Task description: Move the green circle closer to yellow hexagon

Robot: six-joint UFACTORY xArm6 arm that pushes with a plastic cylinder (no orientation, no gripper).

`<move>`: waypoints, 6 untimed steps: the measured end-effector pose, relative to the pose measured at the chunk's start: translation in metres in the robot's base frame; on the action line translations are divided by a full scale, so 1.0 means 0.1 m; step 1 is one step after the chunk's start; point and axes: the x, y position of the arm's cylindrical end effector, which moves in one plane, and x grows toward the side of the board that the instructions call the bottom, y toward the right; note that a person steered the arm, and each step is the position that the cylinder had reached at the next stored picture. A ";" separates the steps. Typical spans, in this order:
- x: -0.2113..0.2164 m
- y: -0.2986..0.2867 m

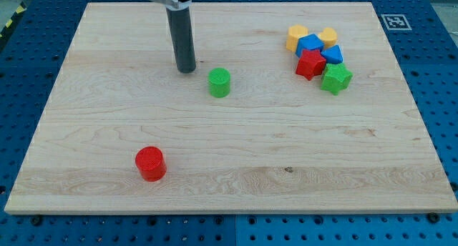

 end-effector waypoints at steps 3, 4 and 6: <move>-0.07 0.82; -0.30 0.89; -0.03 0.88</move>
